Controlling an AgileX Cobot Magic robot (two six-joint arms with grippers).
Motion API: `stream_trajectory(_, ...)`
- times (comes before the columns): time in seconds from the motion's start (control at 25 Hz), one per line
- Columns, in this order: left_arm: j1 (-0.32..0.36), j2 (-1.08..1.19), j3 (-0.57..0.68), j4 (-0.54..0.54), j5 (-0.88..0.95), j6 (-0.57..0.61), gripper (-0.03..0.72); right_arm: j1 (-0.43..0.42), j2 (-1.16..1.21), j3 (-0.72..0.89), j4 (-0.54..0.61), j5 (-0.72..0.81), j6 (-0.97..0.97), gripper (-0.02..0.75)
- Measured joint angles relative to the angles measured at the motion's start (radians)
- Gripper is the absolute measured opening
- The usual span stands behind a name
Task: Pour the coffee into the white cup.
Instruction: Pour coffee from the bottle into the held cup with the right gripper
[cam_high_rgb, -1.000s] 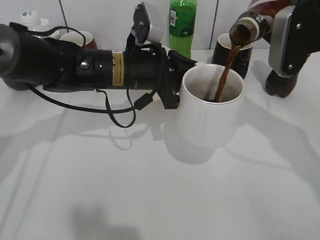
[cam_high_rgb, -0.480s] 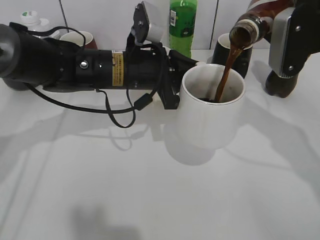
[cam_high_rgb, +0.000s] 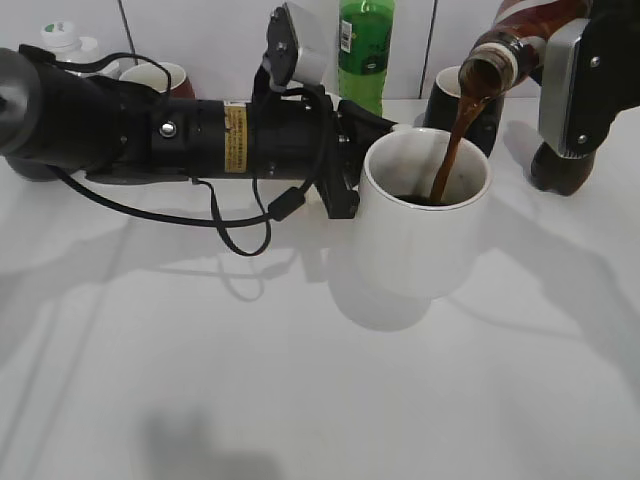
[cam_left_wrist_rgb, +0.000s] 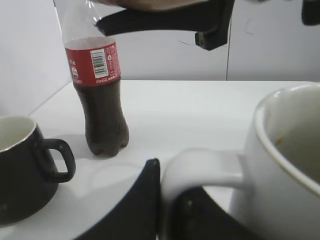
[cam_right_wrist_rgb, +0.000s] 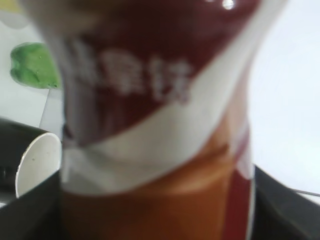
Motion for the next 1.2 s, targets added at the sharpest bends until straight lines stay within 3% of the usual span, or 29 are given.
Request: stream_trajectory(1.2,0.000,0.000,0.000,0.038,-0.026,0.001,0.036,0.000,-0.003,0.000,-0.007,-0.019,-0.018,0.527)
